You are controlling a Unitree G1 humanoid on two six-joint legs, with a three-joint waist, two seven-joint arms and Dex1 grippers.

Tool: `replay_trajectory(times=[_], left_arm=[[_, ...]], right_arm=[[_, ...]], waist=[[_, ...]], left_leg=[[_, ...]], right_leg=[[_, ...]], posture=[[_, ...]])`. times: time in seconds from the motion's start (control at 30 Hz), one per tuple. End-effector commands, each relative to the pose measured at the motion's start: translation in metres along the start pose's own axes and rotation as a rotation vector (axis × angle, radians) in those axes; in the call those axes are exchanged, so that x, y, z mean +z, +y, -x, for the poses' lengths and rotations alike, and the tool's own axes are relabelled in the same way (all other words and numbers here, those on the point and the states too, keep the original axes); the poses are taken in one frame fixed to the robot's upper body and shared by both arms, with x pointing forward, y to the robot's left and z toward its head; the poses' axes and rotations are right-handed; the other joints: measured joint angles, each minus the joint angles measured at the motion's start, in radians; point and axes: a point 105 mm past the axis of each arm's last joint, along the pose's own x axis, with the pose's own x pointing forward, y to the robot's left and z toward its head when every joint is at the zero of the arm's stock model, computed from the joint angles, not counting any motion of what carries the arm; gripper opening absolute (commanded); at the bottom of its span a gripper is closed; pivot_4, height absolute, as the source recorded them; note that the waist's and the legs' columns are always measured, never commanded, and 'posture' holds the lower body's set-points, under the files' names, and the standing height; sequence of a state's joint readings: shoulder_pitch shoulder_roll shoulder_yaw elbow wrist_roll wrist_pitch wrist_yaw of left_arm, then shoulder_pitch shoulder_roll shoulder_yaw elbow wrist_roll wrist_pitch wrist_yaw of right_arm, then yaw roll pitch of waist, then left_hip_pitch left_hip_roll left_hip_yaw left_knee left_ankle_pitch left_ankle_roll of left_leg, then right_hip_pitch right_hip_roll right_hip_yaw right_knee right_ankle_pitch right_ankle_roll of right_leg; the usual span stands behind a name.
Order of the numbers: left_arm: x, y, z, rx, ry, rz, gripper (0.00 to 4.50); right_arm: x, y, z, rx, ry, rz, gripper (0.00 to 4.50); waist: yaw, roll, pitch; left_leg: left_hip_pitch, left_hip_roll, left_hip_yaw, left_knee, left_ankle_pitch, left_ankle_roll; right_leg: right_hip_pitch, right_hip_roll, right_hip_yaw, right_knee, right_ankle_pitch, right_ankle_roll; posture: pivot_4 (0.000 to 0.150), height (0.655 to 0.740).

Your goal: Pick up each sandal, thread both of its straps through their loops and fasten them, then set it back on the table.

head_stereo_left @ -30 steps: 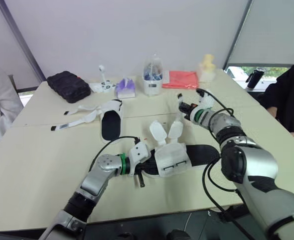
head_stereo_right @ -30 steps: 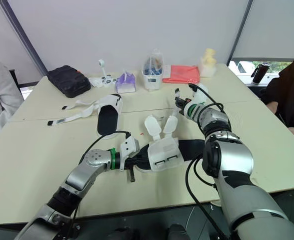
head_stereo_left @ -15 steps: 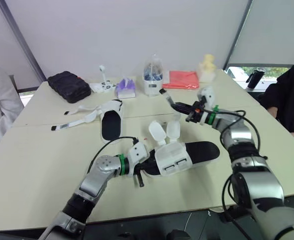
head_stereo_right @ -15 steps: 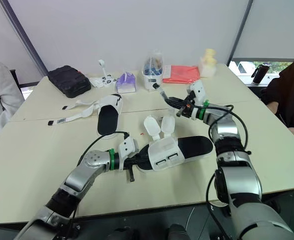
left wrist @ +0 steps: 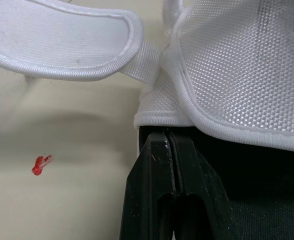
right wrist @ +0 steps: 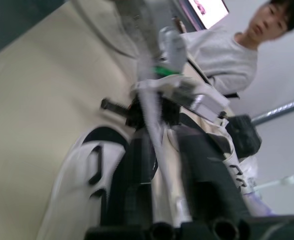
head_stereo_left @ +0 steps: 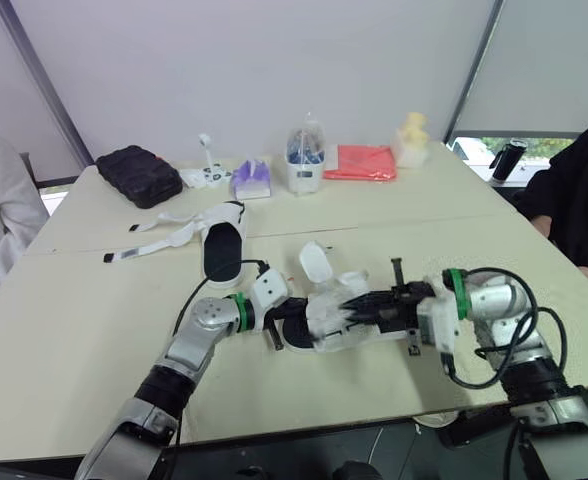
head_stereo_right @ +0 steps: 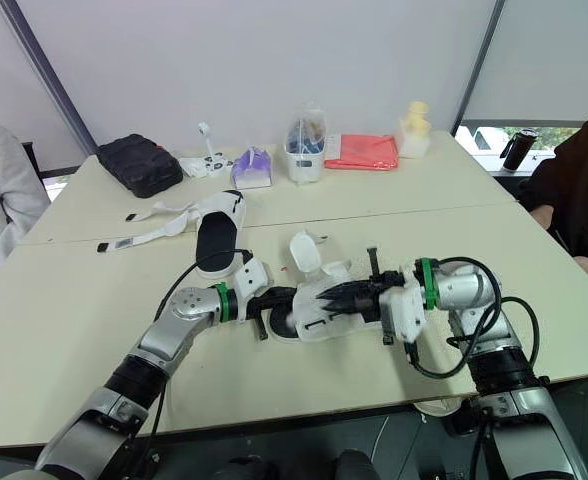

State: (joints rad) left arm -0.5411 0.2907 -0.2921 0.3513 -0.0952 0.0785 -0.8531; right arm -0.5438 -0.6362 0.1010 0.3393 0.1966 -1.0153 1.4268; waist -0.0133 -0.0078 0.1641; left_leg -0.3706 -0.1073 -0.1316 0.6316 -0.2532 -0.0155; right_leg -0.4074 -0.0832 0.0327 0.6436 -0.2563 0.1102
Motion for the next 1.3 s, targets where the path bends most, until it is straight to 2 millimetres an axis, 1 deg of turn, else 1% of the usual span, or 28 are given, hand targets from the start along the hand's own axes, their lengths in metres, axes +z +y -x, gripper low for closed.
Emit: replay_trajectory(times=[0.03,0.07,0.17,0.23,0.27,0.33,0.4,0.47,0.53,0.57,0.6,0.63,0.7,0.77,0.8,0.83,0.93,1.03,1.1,1.17,1.3], left_arm=[[-0.010,-0.008,-0.005,-0.026,0.034,0.014,0.00],[-0.009,-0.007,-0.006,-0.025,0.032,0.012,0.00],[-0.006,-0.004,-0.010,-0.015,0.024,0.003,0.00],[-0.001,-0.001,-0.012,0.002,0.002,0.002,0.00],[0.002,0.001,-0.013,0.010,-0.015,-0.001,0.00],[0.010,0.003,-0.014,0.024,-0.053,0.004,0.00],[0.017,0.005,-0.016,0.032,-0.091,0.022,0.00],[0.021,0.007,-0.018,0.042,-0.106,0.024,0.00],[0.022,0.011,-0.021,0.059,-0.107,0.015,0.00],[0.023,0.013,-0.022,0.070,-0.109,0.012,0.00],[0.024,0.014,-0.023,0.079,-0.112,0.010,0.00],[0.024,0.015,-0.024,0.084,-0.112,0.009,0.00],[0.024,0.015,-0.024,0.080,-0.112,0.006,0.00],[0.024,0.010,-0.023,0.047,-0.108,0.001,0.00],[0.023,0.007,-0.022,0.029,-0.103,-0.005,0.00],[0.022,0.004,-0.021,0.014,-0.099,-0.010,0.00],[0.020,-0.002,-0.015,-0.023,-0.086,-0.015,0.00],[0.017,-0.015,-0.008,-0.085,-0.068,-0.032,0.00],[0.017,-0.019,-0.006,-0.097,-0.060,-0.043,0.00],[0.017,-0.021,-0.005,-0.099,-0.056,-0.048,0.00],[0.017,-0.023,-0.005,-0.100,-0.051,-0.046,0.00]], right_arm=[[-0.001,-0.009,0.008,-0.015,0.038,0.191,2.86],[-0.003,-0.006,0.013,-0.008,0.061,0.243,3.32],[-0.013,0.005,0.032,-0.041,0.138,0.243,3.32],[-0.028,0.015,0.058,-0.101,0.263,0.148,3.32],[-0.038,0.012,0.071,-0.183,0.337,0.071,3.32],[-0.055,-0.005,0.092,-0.389,0.455,-0.056,3.32],[-0.073,-0.028,0.112,-0.668,0.538,-0.236,3.32],[-0.089,-0.042,0.129,-0.949,0.559,-0.477,3.32],[-0.099,-0.046,0.132,-1.144,0.525,-0.725,3.32],[-0.103,-0.043,0.129,-1.206,0.503,-0.865,3.32],[-0.105,-0.039,0.122,-1.233,0.458,-1.024,3.32],[-0.103,-0.036,0.113,-1.235,0.403,-1.172,3.32],[-0.090,-0.031,0.093,-1.108,0.309,-1.395,3.32],[-0.064,-0.030,0.078,-0.923,0.192,-1.496,3.32],[-0.051,-0.027,0.074,-0.823,0.163,-1.526,3.32],[-0.042,-0.023,0.072,-0.754,0.158,-1.536,3.32],[-0.023,-0.007,0.076,-0.568,0.176,-1.612,3.32],[0.004,0.011,0.077,-0.350,0.179,-1.697,3.32],[0.015,0.021,0.075,-0.264,0.194,-1.717,3.32],[0.026,0.034,0.067,-0.188,0.195,-1.742,3.32],[0.037,0.052,0.052,-0.123,0.181,-1.781,3.32]], waist=[[0.002,0.000,0.000],[0.005,0.000,0.000],[0.019,0.000,0.000],[0.026,0.000,0.000],[0.028,0.000,0.000],[0.026,0.000,0.000],[0.019,0.000,0.000],[0.018,0.000,0.000],[0.021,0.000,0.000],[0.024,0.000,0.000],[0.025,0.000,0.000],[0.027,0.000,0.000],[0.030,0.000,0.000],[0.031,0.000,0.000],[0.029,0.000,0.000],[0.028,0.000,0.000],[0.025,0.000,0.000],[0.025,0.000,0.000],[0.025,0.000,0.000],[0.027,0.000,0.000],[0.028,0.000,0.000]], left_leg=[[0.000,0.000,0.000,0.000,0.000,0.000],[0.000,0.000,-0.001,0.000,0.000,0.000],[0.000,-0.001,-0.002,0.000,0.000,0.000],[-0.001,-0.001,-0.002,0.000,0.000,0.000],[-0.001,-0.001,-0.002,0.000,0.000,0.000],[-0.001,-0.001,-0.002,0.000,0.000,0.000],[-0.001,-0.001,-0.001,0.000,0.000,0.000],[-0.001,0.000,-0.001,0.000,0.000,0.000],[-0.002,0.001,-0.002,0.000,0.000,0.000],[-0.003,0.001,-0.002,0.000,0.000,0.000],[-0.003,0.001,-0.002,0.000,0.000,0.000],[-0.004,0.001,-0.002,0.000,0.000,0.000],[-0.007,0.000,-0.003,0.000,0.000,0.000],[-0.009,-0.001,-0.004,0.000,0.000,0.000],[-0.012,-0.001,-0.004,0.000,0.000,0.000],[-0.013,-0.001,-0.005,0.001,0.000,0.001],[-0.017,-0.001,-0.004,0.001,-0.001,0.001],[-0.017,-0.001,-0.004,0.001,-0.001,0.002],[-0.017,0.000,-0.004,0.001,-0.001,0.002],[-0.017,0.000,-0.004,0.001,-0.001,0.002],[-0.017,0.000,-0.004,0.003,-0.001,0.003]], right_leg=[[0.000,0.000,0.000,0.000,0.000,0.000],[0.000,0.000,0.000,0.000,0.000,0.000],[0.001,0.000,-0.001,-0.001,0.000,0.000],[0.001,0.000,-0.001,-0.001,0.000,0.000],[0.001,0.000,-0.001,-0.001,0.000,0.000],[0.000,0.000,-0.001,-0.001,0.000,0.000],[-0.001,0.000,0.001,-0.001,0.000,-0.001],[-0.001,0.000,0.001,-0.001,0.000,-0.001],[-0.002,0.000,0.002,-0.001,0.000,-0.001],[-0.002,0.000,0.002,-0.001,0.000,-0.001],[-0.002,0.000,0.002,-0.001,0.000,-0.001],[-0.003,0.000,0.002,-0.001,0.000,-0.001],[-0.005,-0.002,0.001,-0.001,0.000,-0.001],[-0.006,-0.003,0.000,-0.002,0.000,-0.001],[-0.008,-0.004,-0.001,-0.003,0.000,-0.001],[-0.009,-0.004,-0.002,-0.004,0.000,0.000],[-0.011,-0.004,-0.005,-0.005,0.001,0.001],[-0.011,-0.004,-0.005,-0.006,0.001,0.001],[-0.011,-0.004,-0.005,-0.006,0.001,0.001],[-0.010,-0.004,-0.006,-0.006,0.001,0.001],[-0.008,-0.004,-0.007,-0.010,0.002,0.003]], posture=[[0.150,0.7400],[0.150,0.7400],[0.150,0.7400],[0.150,0.7400],[0.150,0.7400],[0.150,0.7400],[0.150,0.7400],[0.150,0.7400],[0.150,0.7400],[0.150,0.7400],[0.150,0.7400],[0.150,0.7400],[0.150,0.7400],[0.150,0.7400],[0.150,0.7400],[0.150,0.7400],[0.150,0.7400],[0.150,0.7400],[0.150,0.7400],[0.150,0.7400],[0.150,0.7400]])
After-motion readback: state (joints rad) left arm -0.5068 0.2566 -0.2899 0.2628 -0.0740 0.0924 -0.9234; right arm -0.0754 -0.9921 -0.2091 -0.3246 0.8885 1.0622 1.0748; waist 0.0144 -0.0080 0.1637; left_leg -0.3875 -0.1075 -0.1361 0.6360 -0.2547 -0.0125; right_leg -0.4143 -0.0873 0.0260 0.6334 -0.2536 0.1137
